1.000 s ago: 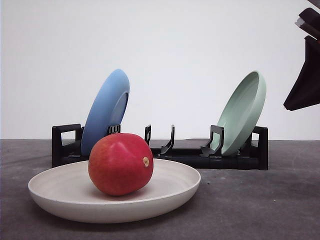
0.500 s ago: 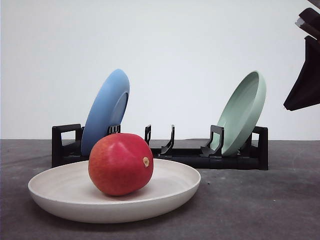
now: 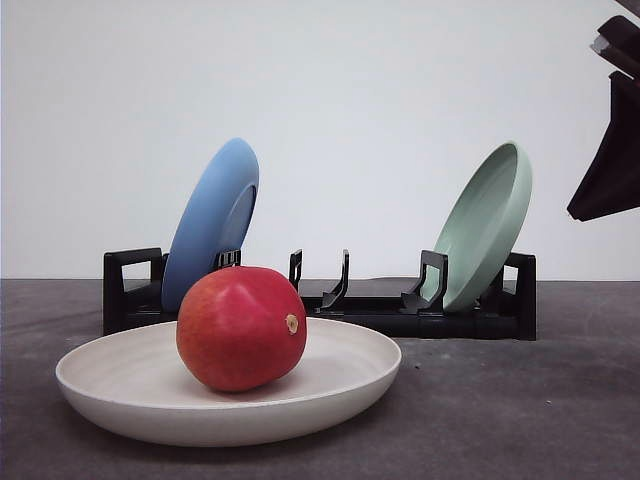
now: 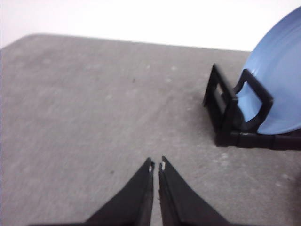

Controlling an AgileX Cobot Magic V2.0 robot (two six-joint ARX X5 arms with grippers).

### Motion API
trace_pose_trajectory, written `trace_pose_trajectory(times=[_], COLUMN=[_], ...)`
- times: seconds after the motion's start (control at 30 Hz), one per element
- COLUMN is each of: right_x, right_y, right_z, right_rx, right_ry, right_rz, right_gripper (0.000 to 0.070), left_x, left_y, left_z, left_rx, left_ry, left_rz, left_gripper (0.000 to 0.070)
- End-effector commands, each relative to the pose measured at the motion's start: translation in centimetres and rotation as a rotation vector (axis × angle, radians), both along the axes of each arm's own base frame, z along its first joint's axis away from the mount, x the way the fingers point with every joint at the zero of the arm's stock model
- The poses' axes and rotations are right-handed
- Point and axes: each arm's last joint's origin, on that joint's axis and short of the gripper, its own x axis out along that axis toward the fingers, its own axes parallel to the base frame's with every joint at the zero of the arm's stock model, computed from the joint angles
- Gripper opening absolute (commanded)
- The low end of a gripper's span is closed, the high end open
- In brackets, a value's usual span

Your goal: Place pomegranate in white plate

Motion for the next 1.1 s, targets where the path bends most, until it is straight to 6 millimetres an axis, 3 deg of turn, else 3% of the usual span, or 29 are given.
trace_pose_trajectory(times=[0.0,0.23,1.07], right_x=[0.12,0.12,0.15], right_y=[0.12,0.12,0.12], right_z=[0.17,0.17,0.22], right_rx=[0.007,0.007,0.0], right_ry=[-0.008,-0.008,-0.02], right_rz=[0.003,0.003,0.009], right_gripper=[0.0017,0.0018,0.0018], left_x=[0.06,0.06,0.06], left_y=[-0.1,-0.28,-0.27], left_z=[-0.4,-0.4,-0.39], left_rx=[0.042,0.111,0.105], left_ry=[0.007,0.003,0.003], left_rz=[-0.024,-0.054,-0.053], left_gripper=[0.0,0.0,0.0])
